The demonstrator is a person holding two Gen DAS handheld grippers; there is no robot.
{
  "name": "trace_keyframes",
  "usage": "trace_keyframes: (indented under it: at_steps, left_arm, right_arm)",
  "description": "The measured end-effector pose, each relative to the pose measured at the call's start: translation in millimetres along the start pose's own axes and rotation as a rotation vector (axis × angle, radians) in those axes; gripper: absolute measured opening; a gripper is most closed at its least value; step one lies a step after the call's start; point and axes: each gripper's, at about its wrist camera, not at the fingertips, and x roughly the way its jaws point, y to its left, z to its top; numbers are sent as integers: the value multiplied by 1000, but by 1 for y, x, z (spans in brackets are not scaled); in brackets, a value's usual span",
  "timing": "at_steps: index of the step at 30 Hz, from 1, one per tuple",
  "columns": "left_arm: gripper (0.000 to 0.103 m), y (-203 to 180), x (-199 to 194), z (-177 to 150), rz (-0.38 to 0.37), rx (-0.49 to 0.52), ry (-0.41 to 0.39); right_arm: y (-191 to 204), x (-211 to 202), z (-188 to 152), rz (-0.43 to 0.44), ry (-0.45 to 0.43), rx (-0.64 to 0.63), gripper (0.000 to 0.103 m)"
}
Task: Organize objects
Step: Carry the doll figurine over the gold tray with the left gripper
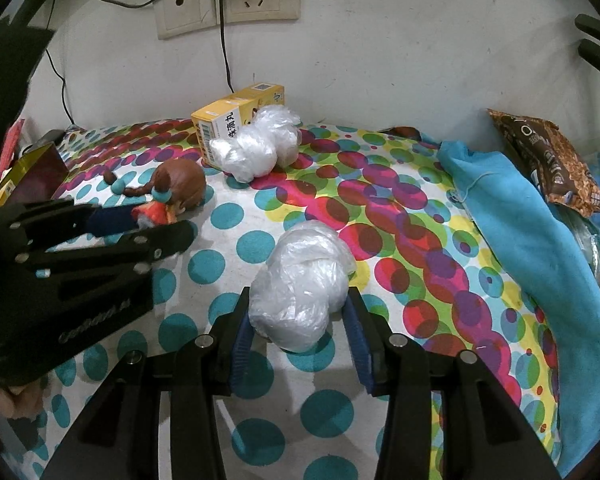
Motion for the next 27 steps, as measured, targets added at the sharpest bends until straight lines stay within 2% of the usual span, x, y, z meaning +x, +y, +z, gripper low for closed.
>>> trace_keyframes:
  at_steps: [9, 12, 22, 27]
  left_arm:
    - [34, 0, -12, -22, 25, -34, 3]
    - [34, 7, -18, -32, 30, -73, 5]
    - [34, 33, -65, -74, 99, -155, -40]
    - [34, 37, -81, -92, 98, -180, -43]
  right_arm:
    - [-1, -1, 2, -1, 0, 1, 41]
    - [-1, -2, 2, 0, -1, 2, 41]
    - [4, -5, 1, -19, -8, -34, 39]
    - [5, -5, 2, -21, -7, -38, 39]
